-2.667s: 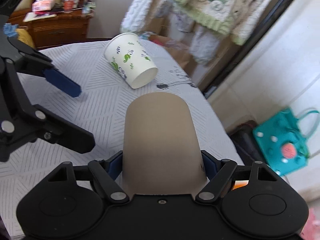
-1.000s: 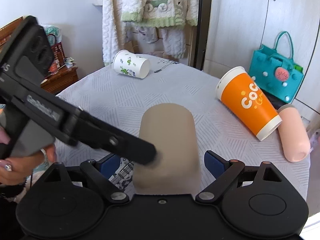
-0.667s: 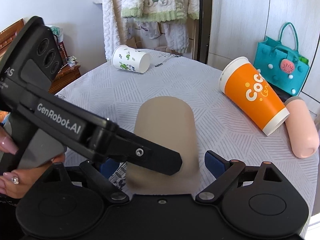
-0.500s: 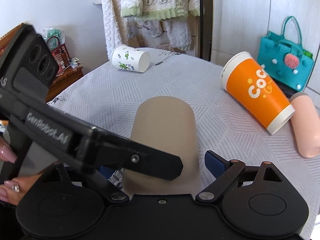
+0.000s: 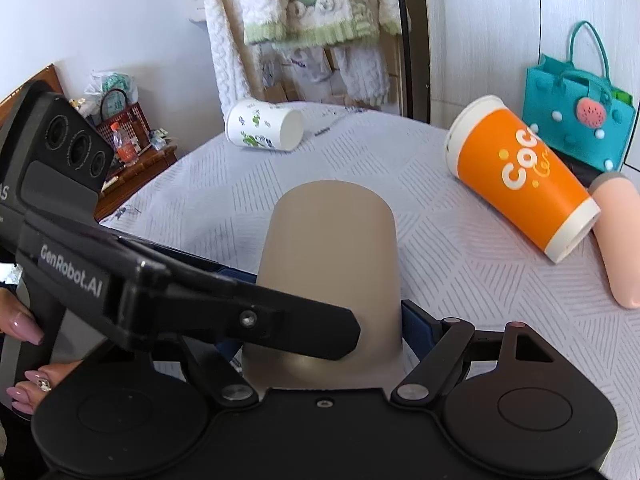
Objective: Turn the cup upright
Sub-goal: 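Lower the upright beige tumbler onto the table with the right tool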
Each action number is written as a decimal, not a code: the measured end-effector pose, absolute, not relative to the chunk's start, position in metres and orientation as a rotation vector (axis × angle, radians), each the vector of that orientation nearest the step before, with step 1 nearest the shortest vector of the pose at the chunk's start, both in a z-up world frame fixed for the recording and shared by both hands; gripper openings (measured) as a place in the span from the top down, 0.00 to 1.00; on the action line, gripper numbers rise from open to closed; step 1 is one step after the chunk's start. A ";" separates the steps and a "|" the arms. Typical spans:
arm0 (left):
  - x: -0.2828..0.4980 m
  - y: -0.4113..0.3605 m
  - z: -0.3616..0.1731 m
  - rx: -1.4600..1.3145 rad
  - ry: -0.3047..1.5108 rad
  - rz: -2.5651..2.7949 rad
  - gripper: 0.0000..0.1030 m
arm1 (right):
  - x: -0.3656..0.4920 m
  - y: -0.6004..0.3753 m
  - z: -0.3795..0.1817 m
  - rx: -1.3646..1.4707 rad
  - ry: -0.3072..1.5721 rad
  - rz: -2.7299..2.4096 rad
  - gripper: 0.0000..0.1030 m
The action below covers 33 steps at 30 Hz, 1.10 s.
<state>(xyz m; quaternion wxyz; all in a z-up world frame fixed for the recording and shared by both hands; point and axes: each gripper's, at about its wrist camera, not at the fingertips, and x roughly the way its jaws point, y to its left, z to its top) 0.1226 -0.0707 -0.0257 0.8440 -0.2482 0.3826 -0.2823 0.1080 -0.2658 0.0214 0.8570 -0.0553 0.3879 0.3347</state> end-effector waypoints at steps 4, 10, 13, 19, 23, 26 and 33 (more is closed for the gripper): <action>0.118 -0.066 -0.015 -0.442 0.736 -0.585 0.21 | 0.117 -0.269 0.020 -0.065 0.804 0.735 0.20; 0.119 -0.055 -0.007 -0.369 0.663 -0.576 0.22 | 0.122 -0.258 0.019 -0.085 0.719 0.767 0.20; 0.122 -0.053 -0.001 -0.313 0.615 -0.562 0.22 | 0.124 -0.250 0.021 -0.132 0.650 0.778 0.20; 0.132 -0.041 0.004 -0.258 0.549 -0.542 0.24 | 0.138 -0.238 0.022 -0.171 0.567 0.798 0.20; 0.140 -0.038 0.006 -0.217 0.530 -0.541 0.27 | 0.152 -0.235 0.019 -0.166 0.545 0.824 0.20; 0.144 -0.037 0.007 -0.190 0.519 -0.538 0.27 | 0.155 -0.230 0.017 -0.192 0.506 0.823 0.20; 0.153 -0.043 0.009 -0.105 0.469 -0.508 0.30 | 0.172 -0.227 0.012 -0.163 0.472 0.802 0.20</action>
